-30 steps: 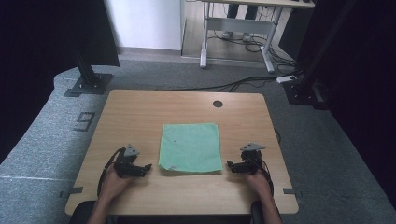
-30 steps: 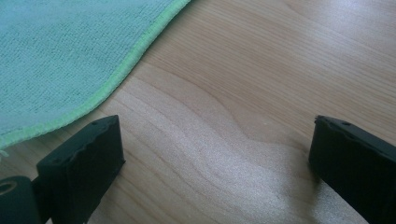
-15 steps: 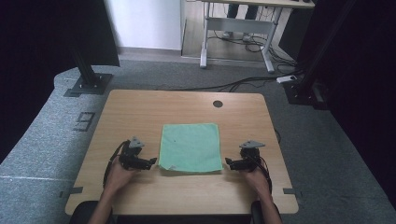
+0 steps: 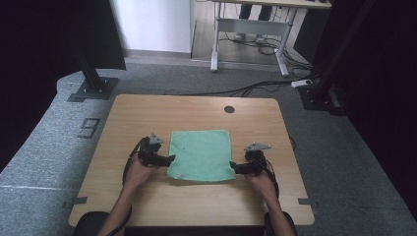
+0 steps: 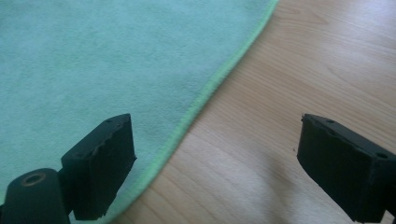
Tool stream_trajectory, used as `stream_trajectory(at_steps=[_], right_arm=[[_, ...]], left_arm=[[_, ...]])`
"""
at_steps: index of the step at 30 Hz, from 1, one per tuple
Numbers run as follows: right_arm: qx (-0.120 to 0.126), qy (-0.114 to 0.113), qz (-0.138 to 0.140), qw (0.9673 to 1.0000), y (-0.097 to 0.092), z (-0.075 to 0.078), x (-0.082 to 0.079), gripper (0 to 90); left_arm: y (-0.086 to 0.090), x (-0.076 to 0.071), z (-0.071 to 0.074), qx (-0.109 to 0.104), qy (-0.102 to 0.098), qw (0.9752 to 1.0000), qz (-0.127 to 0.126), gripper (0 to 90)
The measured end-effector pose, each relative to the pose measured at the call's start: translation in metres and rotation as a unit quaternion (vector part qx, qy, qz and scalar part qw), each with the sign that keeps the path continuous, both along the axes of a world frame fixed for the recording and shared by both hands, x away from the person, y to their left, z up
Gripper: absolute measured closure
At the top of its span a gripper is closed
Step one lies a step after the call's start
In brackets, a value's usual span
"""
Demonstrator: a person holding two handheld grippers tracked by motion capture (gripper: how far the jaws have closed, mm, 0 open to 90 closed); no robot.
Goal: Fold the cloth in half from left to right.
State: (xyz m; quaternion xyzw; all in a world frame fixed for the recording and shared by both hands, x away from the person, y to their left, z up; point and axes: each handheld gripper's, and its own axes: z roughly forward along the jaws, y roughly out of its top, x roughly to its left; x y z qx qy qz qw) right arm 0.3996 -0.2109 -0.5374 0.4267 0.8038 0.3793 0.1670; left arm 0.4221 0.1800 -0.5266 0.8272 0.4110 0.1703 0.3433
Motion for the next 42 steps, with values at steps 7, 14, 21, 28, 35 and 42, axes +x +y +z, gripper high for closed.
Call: stream_trajectory(at_steps=[7, 14, 21, 28, 35, 42], right_arm=[[-0.005, 0.006, 0.014, 0.9999, 0.011, -0.002, -0.007, 11.1], [-0.022, 0.013, 0.025, 0.9994, 0.019, -0.006, -0.015, 10.9], [-0.053, 0.016, 0.027, 0.9981, 0.020, -0.011, -0.017, 10.7], [-0.051, 0.017, 0.020, 0.9984, 0.010, -0.012, -0.017, 10.7], [-0.053, 0.020, 0.006, 0.9984, -0.005, -0.011, -0.015, 11.0], [-0.042, 0.024, 0.002, 0.9988, -0.009, -0.012, -0.014, 10.8]], left_arm=[[-0.006, 0.015, -0.012, 0.022, 0.000, 0.9996, 0.018, 6.4], [-0.003, 0.019, -0.021, 0.018, 0.004, 0.9994, 0.029, 7.1], [-0.006, 0.008, -0.019, 0.029, 0.000, 0.9993, 0.023, 11.1], [-0.005, -0.013, -0.019, 0.016, 0.017, 0.9995, 0.019, 11.2], [-0.016, -0.035, -0.016, 0.029, 0.021, 0.9993, -0.011, 11.9], [-0.008, -0.017, -0.001, 0.012, 0.021, 0.9997, -0.011, 8.6]])
